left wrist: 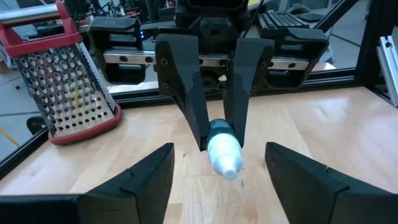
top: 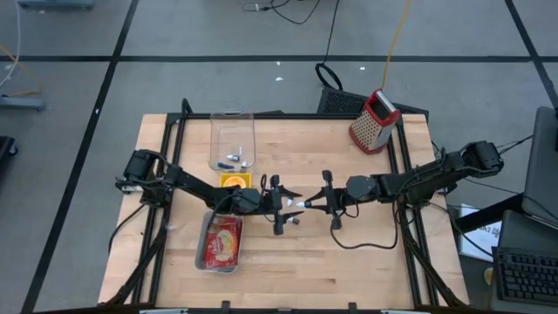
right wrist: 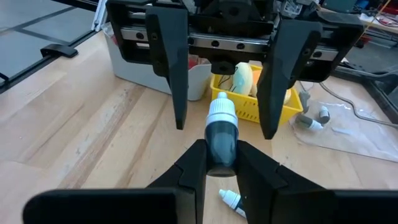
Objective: Pick & Place Food Item
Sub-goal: Put the blue food coloring bottle into the transparent bin
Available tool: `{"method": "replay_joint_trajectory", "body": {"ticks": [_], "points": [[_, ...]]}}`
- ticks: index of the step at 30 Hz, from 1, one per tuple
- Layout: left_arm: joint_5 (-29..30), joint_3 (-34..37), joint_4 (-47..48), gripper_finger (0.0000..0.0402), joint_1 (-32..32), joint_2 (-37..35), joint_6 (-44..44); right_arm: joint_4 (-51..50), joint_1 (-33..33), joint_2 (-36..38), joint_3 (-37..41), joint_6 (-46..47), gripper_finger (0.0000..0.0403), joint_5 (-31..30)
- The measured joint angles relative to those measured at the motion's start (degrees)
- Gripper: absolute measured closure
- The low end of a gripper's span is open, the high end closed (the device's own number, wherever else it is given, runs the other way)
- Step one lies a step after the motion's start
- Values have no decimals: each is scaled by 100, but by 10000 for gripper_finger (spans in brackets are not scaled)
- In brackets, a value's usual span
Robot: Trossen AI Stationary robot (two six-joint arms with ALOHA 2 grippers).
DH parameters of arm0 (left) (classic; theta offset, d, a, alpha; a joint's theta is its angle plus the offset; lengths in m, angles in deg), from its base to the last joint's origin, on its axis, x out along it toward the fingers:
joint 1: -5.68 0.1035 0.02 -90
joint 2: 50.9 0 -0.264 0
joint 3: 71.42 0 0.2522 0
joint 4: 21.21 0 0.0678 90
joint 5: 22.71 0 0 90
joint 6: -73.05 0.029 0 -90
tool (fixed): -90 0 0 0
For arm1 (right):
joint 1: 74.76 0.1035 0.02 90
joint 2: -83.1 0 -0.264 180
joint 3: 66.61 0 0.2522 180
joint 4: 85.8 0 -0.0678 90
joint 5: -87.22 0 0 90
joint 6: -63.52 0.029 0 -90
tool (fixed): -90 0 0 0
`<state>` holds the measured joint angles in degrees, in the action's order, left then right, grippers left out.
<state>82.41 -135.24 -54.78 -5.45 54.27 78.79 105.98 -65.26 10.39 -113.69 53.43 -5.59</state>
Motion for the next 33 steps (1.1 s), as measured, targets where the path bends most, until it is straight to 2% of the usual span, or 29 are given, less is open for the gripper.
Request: {"method": "replay_joint_trajectory", "body": {"ticks": [9, 15, 19, 33], "points": [[-207, 0, -2, 234, 4, -2, -190, -2, 0, 0, 0, 0, 344, -6], [-210, 0, -4, 264, 39, -2, -337, -4, 0, 0, 0, 0, 344, -7], [-213, 0, -4, 270, 37, -2, -339, -4, 0, 0, 0, 38, 344, -7], [-213, 0, -4, 256, 35, -11, -343, -6, 0, -2, 0, 39, 344, -9]]}}
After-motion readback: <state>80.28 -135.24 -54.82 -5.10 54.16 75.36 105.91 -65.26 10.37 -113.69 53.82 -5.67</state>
